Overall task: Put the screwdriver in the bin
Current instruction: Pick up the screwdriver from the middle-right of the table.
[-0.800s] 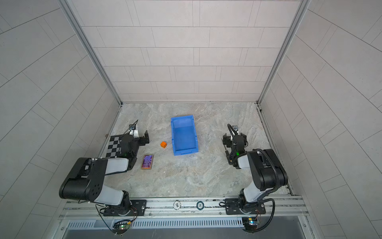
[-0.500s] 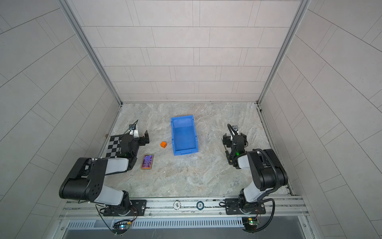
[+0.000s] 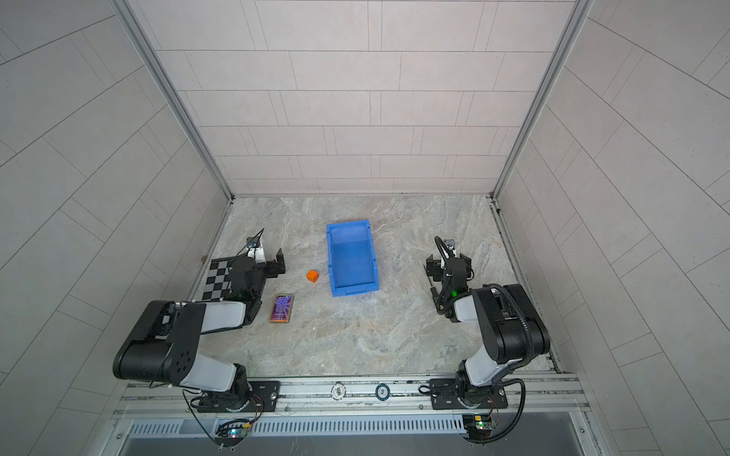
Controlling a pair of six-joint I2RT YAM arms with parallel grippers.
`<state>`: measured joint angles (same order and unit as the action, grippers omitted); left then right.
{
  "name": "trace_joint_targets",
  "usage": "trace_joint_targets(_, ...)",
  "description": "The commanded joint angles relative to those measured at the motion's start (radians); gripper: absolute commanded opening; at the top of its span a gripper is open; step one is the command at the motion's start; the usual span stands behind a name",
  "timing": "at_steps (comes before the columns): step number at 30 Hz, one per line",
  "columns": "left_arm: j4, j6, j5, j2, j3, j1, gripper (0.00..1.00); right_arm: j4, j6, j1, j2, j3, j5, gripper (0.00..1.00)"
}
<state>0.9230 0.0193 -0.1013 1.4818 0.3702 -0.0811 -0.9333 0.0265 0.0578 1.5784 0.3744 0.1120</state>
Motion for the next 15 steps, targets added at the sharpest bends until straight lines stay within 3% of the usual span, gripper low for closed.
trace_joint_targets(1, 0.018, 0.007, -0.004, -0.013, -0.005, 0.0, 1.0, 0.001, -0.008, -0.006, 0.008, 0.011, -0.003, 0.99)
trace_joint_targets(9, 0.013, 0.021, -0.04, -0.012, -0.002, -0.025, 1.0, 0.015, -0.006, -0.006, 0.001, 0.017, 0.004, 0.99)
trace_joint_targets(13, -0.053, 0.013, -0.135, -0.043, 0.028, -0.048, 1.0, 0.107, 0.002, -0.007, -0.037, 0.047, 0.015, 0.99)
trace_joint_targets(15, -0.265, 0.032, -0.289, -0.077, 0.134, -0.097, 1.0, 0.173, 0.007, -0.009, -0.061, 0.071, 0.019, 0.99)
